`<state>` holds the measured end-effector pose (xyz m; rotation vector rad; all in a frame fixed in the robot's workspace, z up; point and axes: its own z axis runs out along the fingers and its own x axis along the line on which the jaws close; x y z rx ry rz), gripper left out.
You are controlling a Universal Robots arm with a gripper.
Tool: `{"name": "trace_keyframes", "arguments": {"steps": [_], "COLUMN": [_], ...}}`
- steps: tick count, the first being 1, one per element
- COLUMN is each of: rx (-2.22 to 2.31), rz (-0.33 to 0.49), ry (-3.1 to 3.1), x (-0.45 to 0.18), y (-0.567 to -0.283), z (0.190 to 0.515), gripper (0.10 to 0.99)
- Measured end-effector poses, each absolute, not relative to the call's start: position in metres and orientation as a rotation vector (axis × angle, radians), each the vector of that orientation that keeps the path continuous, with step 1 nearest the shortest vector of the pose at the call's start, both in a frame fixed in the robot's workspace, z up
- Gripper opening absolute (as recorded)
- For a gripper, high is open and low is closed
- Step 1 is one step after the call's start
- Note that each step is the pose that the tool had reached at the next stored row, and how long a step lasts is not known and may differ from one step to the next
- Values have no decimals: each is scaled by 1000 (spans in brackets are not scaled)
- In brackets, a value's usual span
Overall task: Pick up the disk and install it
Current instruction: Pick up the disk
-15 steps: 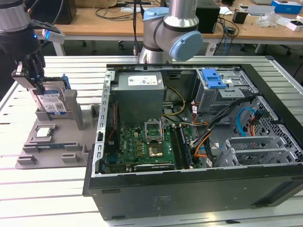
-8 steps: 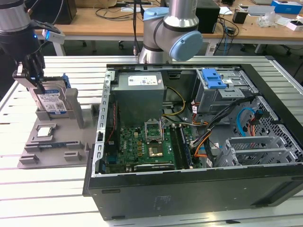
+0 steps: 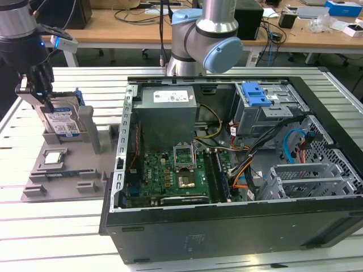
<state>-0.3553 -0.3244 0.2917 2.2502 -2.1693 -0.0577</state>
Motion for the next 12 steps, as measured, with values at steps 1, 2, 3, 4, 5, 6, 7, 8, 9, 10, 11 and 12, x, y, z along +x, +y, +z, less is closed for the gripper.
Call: {"name": "trace_keyframes", "arguments": {"steps": [1,2,3,4,5,6,7,8,9,10,11,12], "rx": [2250,2250,2250,2250,2250,2250,2250,2251,2250,2250,2250,2250], "rz": [-58,-58,-58,-58,-58,-58,-58,-57,-58,-58,-58,-58], "ry": [-2169,-2169,-2169,-2169,-2169,-2169,-2170,-2170,-2169,-2169,-2169,-2169], "x": [-355,-355,-355,-355,-355,-355,-355,-355,-355,-355,-355,-355], "y": [-324,-324,-324,-324,-324,-324,-324,-324,-324,-324,-324,-324], "z": [292,292,292,292,292,292,292,293,293,294,297,299], "gripper": [369,369,369,369,369,369,369,369,369,369,369,369]}}
